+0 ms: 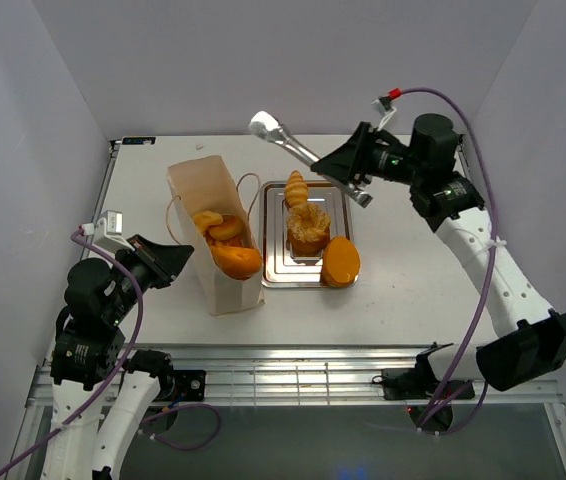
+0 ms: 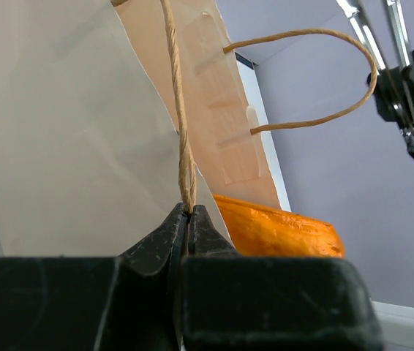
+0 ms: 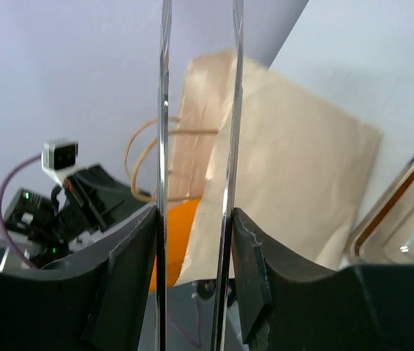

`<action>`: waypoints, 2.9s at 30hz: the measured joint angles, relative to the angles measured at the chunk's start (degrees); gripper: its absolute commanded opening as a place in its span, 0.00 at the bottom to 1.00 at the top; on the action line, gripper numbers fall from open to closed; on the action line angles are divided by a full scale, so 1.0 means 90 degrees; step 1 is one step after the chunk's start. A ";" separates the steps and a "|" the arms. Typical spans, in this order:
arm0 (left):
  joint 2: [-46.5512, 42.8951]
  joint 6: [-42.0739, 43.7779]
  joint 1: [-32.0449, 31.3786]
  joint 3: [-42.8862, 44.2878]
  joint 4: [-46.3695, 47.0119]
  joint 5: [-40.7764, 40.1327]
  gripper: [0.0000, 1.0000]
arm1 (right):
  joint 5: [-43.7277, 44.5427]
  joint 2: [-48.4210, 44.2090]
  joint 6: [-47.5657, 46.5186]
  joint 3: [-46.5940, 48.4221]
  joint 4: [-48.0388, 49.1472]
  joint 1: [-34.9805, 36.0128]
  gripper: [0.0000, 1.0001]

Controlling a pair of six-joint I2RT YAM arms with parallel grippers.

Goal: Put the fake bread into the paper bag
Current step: Place the fake bread in the paper bag, then pick up the fake bread from the plate.

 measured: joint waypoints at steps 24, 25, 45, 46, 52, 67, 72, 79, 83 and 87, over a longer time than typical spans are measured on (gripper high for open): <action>0.0000 0.0056 0.0000 0.0000 0.0005 0.0000 0.00 | -0.0568 -0.0622 -0.1416 -0.2883 -0.1093 -0.3283 0.50; -0.0002 0.0056 0.0000 0.0000 0.0005 0.0000 0.00 | -0.0461 -0.0622 -0.1513 -0.2895 -0.1195 -0.3218 0.50; -0.0039 0.0073 0.0000 -0.0012 0.0027 0.0000 0.00 | 0.0469 -0.0607 -0.2239 -0.3400 -0.1430 -0.2157 0.50; -0.0039 0.0073 0.0000 -0.0015 0.0027 0.0002 0.00 | 0.0488 -0.0602 -0.2259 -0.3400 -0.1433 -0.2120 0.50; -0.0046 0.0073 0.0000 -0.0015 0.0027 0.0000 0.00 | 0.0675 -0.0544 -0.2302 -0.3400 -0.1440 -0.1877 0.50; -0.0049 0.0075 0.0000 -0.0015 0.0027 0.0000 0.00 | 0.1294 -0.0274 -0.2499 -0.3400 -0.1525 -0.1586 0.48; -0.0049 0.0075 0.0000 -0.0015 0.0027 0.0000 0.00 | 0.1304 -0.0274 -0.2533 -0.3400 -0.1525 -0.1586 0.48; -0.0056 0.0078 0.0000 -0.0015 0.0022 -0.0002 0.00 | 0.1112 -0.0027 -0.2538 -0.3398 -0.1513 -0.1586 0.34; -0.0058 0.0104 0.0000 -0.0015 -0.0002 -0.0027 0.00 | 0.1042 -0.0007 -0.2460 -0.3366 -0.1496 -0.1586 0.17; -0.0058 0.0121 0.0000 -0.0015 -0.0024 -0.0049 0.00 | 0.1044 -0.0010 -0.2319 -0.3113 -0.1532 -0.1630 0.10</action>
